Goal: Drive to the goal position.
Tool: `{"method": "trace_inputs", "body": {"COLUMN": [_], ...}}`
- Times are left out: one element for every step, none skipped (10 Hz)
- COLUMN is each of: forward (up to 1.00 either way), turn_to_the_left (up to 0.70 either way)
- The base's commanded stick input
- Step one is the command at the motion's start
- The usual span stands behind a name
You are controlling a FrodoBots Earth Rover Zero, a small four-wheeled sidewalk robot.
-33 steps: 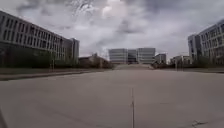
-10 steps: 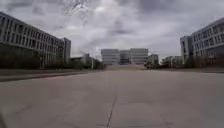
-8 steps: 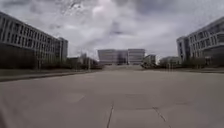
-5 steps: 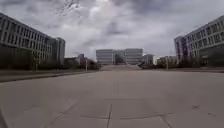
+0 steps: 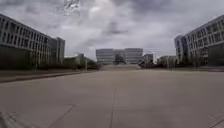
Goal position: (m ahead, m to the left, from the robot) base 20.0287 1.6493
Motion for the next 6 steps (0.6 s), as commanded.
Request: {"method": "trace_inputs", "body": {"forward": [1.0, 1.0, 1.0, 1.0, 1.0, 1.0], "turn_to_the_left": [0.0, 0.0, 0.0, 0.0, 0.0, 0.0]}}
